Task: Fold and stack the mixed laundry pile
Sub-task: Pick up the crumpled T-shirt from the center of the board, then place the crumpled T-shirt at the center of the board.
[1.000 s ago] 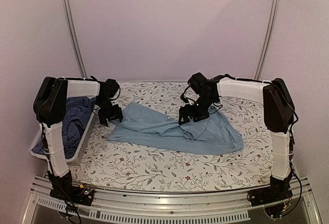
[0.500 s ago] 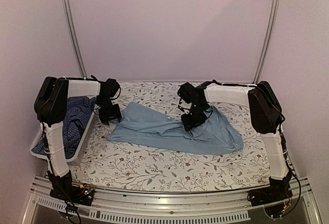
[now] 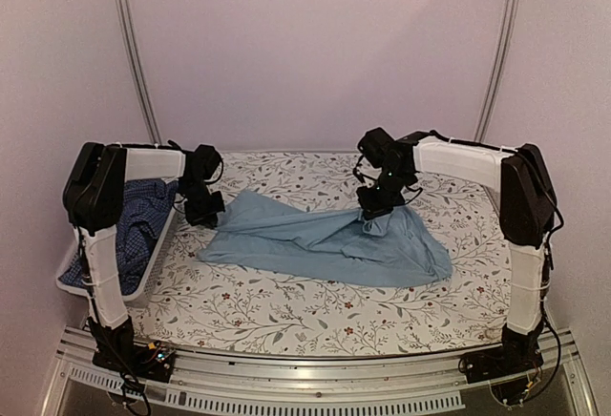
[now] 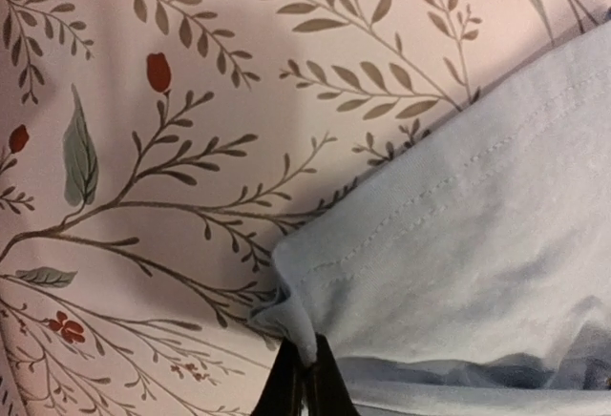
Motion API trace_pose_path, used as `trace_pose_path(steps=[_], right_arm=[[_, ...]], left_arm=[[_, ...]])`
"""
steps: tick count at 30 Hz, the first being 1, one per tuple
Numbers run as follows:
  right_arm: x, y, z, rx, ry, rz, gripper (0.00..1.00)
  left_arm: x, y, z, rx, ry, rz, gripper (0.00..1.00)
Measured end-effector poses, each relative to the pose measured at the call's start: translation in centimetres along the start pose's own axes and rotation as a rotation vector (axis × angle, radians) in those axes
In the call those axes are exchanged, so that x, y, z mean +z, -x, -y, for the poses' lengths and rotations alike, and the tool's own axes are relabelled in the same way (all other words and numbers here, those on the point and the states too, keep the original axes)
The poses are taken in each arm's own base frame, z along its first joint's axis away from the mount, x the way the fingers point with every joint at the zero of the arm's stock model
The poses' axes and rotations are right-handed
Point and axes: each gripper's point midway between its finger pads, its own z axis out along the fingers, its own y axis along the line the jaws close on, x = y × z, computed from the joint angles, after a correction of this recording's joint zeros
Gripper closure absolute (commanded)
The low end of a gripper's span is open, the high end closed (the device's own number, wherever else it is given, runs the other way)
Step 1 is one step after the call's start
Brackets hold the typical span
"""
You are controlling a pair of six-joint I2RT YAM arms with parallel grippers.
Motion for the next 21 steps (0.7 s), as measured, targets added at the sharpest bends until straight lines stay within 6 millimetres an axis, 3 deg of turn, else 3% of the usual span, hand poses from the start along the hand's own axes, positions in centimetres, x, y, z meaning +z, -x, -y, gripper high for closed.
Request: trace_pose_path(steps=[4, 7, 15, 21], right_arm=[[-2.6, 0.5, 1.1, 0.05, 0.04, 0.062, 1.0], [-5.1, 0.8, 1.8, 0.073, 0.06, 0.118, 1.0], [-14.0, 3.0, 4.0, 0.083, 0.036, 0.336, 1.0], [-17.5, 4.6, 6.9, 0.088, -0.109, 0.419, 1.0]], left_arm=[[-1.5, 0.3, 0.6, -0.001, -0.04, 0.02, 1.0], [-4.6, 1.2, 1.4, -0.002, -0.099, 0.078, 1.0], [-16.2, 3.2, 5.0, 0.035, -0.375, 0.3, 1.0], [-23.9, 3.6, 8.5, 0.105, -0.545, 0.453, 1.0]])
